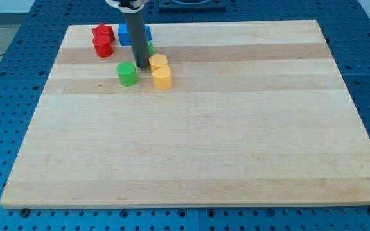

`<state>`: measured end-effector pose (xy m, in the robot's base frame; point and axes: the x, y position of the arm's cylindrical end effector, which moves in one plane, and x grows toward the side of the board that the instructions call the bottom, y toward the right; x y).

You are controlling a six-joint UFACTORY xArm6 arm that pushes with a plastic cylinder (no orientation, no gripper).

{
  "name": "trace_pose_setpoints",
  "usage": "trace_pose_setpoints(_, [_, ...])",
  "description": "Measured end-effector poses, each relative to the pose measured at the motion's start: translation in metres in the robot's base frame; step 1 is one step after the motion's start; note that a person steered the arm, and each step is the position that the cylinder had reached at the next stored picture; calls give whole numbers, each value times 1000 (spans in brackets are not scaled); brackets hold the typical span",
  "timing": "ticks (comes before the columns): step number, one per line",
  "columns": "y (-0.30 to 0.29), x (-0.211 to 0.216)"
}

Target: Adjust the green star below the blue triangle

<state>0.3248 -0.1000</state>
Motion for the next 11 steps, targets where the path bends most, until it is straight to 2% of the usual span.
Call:
trace_pose_setpoints(2, [11, 0])
trace_pose_setpoints(3, [55, -2])
trace_pose_setpoints(4, [59, -45])
trace_pose_setpoints(5, [41, -66])
trace_pose_setpoints(7, [35, -58])
trace_pose_setpoints(9, [5, -58])
trace_pose_setpoints(10, [8, -58])
trace_pose_setpoints(11, [40, -53])
